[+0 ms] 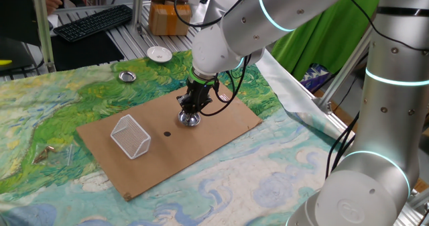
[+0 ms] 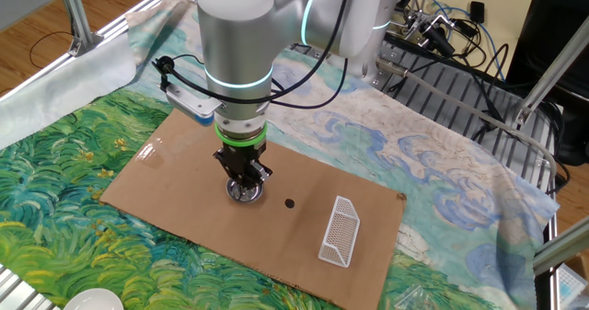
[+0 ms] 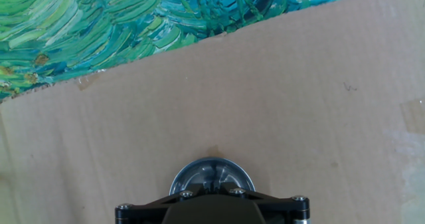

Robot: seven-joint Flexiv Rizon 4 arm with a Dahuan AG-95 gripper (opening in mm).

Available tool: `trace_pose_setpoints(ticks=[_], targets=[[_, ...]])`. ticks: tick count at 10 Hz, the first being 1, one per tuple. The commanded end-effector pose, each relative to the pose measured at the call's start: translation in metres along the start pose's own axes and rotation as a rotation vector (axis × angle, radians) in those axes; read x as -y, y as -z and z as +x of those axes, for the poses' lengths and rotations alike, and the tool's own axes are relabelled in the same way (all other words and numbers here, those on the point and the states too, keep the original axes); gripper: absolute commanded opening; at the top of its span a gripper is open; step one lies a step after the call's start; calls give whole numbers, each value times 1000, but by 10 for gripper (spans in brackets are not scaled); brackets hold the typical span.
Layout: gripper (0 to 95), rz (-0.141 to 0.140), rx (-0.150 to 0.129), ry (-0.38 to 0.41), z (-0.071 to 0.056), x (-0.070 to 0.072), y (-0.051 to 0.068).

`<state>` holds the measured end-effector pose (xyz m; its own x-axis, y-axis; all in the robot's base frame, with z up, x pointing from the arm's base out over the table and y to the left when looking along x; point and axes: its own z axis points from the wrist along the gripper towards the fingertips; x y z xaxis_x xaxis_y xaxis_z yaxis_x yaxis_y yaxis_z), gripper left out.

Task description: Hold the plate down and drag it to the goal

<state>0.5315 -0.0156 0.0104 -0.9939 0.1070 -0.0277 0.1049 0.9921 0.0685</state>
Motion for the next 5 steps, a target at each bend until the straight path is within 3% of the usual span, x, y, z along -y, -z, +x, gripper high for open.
trace_pose_setpoints(ticks=[1, 5], targets=[[0, 0, 0, -4, 0, 0, 0], [0, -1, 0, -10, 0, 0, 0]])
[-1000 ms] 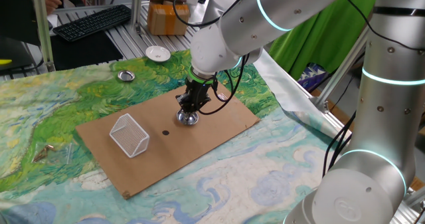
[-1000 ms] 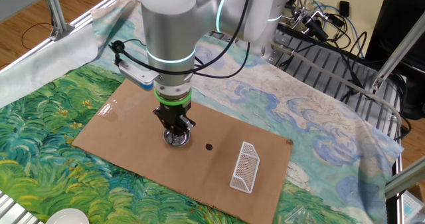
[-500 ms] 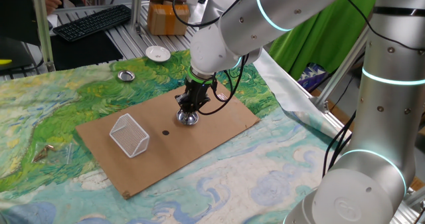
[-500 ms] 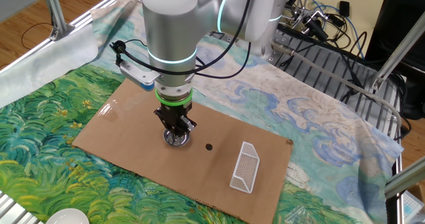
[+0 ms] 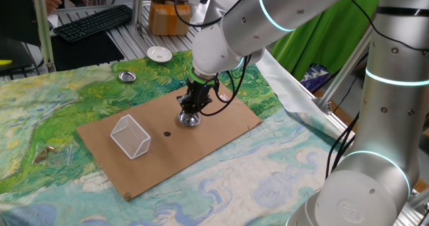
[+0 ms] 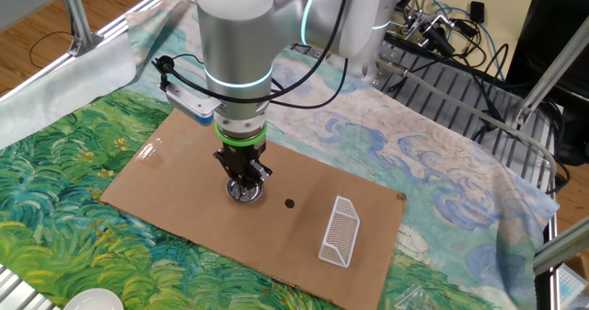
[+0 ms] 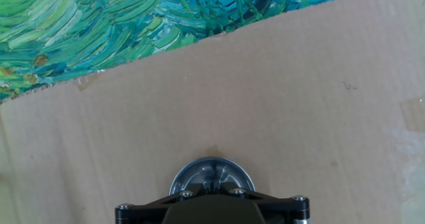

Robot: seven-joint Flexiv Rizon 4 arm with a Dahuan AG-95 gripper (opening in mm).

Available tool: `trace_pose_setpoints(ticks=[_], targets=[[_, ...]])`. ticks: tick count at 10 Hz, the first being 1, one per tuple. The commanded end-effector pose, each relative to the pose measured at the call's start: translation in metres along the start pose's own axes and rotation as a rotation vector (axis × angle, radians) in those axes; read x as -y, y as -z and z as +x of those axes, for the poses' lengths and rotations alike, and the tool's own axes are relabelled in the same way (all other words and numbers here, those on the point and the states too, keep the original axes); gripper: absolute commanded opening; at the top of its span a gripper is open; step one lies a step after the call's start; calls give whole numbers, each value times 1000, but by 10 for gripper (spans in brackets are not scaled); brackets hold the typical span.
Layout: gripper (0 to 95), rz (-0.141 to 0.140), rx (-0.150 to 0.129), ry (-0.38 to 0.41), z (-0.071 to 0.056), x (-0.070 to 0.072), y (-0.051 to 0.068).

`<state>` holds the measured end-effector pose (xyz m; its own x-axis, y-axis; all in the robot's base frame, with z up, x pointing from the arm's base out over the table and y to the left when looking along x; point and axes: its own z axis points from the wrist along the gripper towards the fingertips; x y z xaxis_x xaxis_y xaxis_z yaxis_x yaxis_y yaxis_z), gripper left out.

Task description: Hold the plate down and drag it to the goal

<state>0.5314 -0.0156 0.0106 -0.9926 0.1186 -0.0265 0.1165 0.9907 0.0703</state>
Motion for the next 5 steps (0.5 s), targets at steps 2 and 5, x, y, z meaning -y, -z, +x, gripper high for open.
trace_pose_setpoints(ticks=[2, 5], targets=[[0, -14, -7, -10, 0, 0, 0], [0, -18, -22, -33, 0, 0, 0]])
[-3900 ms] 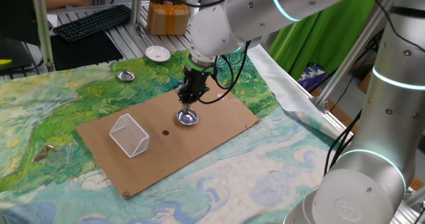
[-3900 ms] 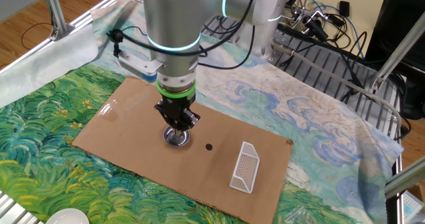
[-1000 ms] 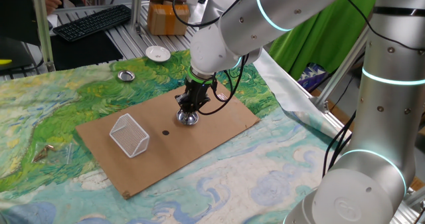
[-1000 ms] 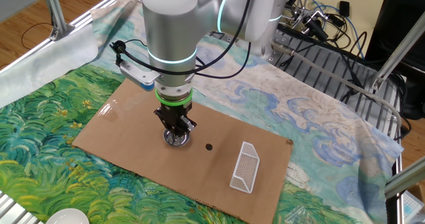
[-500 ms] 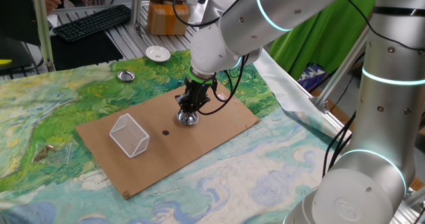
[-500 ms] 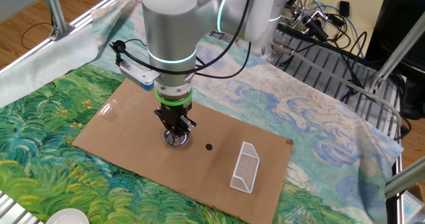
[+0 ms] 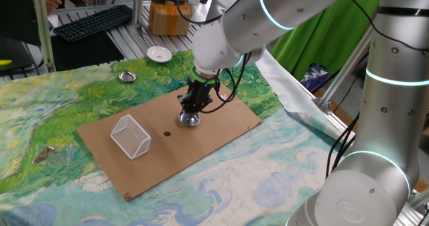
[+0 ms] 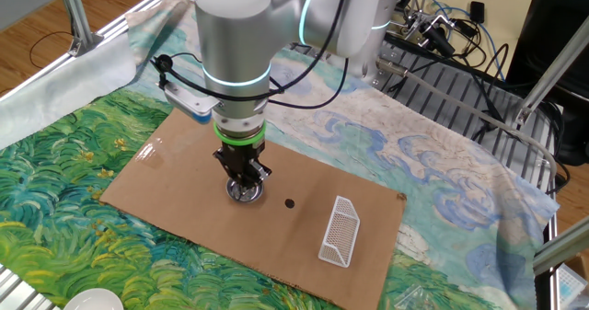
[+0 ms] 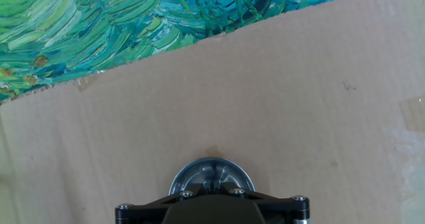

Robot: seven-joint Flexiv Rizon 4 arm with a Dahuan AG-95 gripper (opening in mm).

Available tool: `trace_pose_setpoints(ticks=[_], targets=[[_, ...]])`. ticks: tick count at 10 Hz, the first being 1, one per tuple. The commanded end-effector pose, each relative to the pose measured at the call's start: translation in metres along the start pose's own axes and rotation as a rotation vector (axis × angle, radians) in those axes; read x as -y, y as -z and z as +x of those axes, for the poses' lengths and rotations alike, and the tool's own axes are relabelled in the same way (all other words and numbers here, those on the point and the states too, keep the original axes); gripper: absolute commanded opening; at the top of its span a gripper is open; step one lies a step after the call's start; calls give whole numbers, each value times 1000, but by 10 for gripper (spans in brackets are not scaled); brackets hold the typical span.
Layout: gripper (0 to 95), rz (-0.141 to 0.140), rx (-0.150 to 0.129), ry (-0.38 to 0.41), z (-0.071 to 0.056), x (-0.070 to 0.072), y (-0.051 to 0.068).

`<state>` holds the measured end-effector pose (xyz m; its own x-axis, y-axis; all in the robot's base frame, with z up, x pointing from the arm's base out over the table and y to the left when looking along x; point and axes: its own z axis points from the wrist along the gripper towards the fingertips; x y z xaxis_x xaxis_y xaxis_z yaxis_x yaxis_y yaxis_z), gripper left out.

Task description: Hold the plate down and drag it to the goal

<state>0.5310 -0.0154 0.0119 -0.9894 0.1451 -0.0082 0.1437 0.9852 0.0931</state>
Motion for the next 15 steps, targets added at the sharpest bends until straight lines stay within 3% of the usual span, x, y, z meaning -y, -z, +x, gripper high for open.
trace_pose_setpoints(ticks=[1, 15], targets=[[0, 6, -13, -15, 0, 0, -1], [0, 3, -16, -9, 2, 0, -4]])
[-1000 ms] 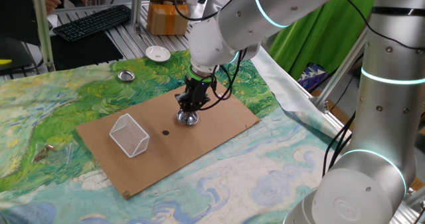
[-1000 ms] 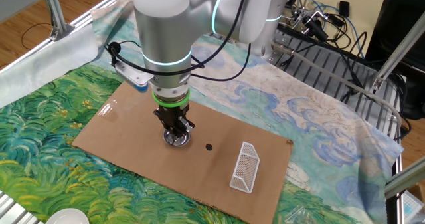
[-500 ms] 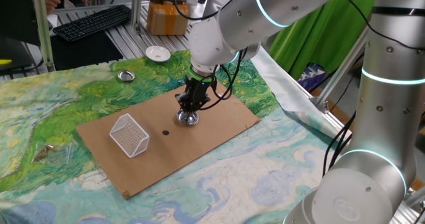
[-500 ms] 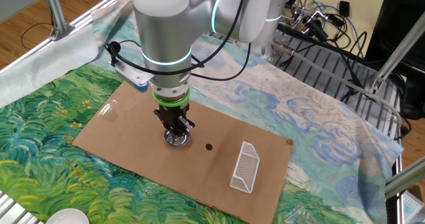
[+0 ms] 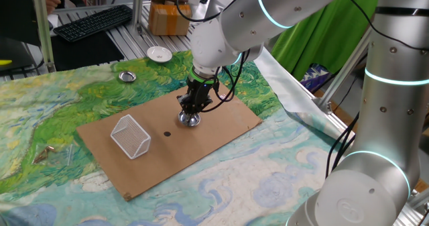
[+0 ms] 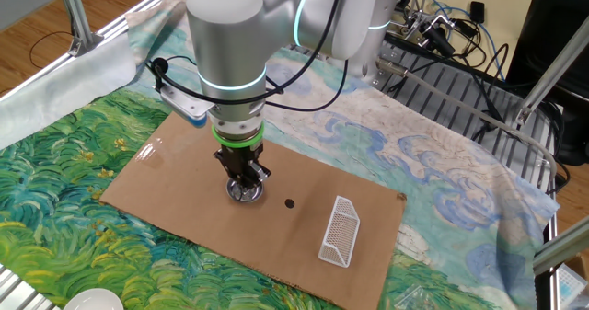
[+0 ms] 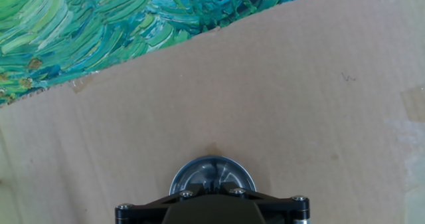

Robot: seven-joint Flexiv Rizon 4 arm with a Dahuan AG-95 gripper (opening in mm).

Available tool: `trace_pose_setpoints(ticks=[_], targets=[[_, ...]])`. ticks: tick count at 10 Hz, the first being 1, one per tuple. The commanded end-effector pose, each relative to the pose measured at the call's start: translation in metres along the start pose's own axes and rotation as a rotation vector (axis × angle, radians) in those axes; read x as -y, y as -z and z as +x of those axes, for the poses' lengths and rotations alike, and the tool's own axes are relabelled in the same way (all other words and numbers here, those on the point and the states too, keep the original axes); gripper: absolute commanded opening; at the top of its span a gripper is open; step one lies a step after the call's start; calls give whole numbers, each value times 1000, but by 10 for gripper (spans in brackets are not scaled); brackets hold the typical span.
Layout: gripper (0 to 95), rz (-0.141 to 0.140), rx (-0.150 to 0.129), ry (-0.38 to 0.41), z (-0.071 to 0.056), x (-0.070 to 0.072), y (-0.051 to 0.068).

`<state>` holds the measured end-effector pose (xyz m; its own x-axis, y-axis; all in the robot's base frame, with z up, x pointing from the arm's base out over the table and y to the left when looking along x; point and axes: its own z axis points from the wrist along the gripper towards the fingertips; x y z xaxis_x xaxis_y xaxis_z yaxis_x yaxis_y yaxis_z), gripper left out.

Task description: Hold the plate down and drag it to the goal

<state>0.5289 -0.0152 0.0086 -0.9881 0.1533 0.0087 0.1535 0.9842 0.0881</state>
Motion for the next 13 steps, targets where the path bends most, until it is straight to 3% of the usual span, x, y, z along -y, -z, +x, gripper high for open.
trace_pose_setpoints(ticks=[1, 6, 13], targets=[[0, -3, -1, 0, 0, -1, -1], [0, -7, -1, -11, 1, -9, -1], [0, -9, 1, -48, 5, -30, -5]])
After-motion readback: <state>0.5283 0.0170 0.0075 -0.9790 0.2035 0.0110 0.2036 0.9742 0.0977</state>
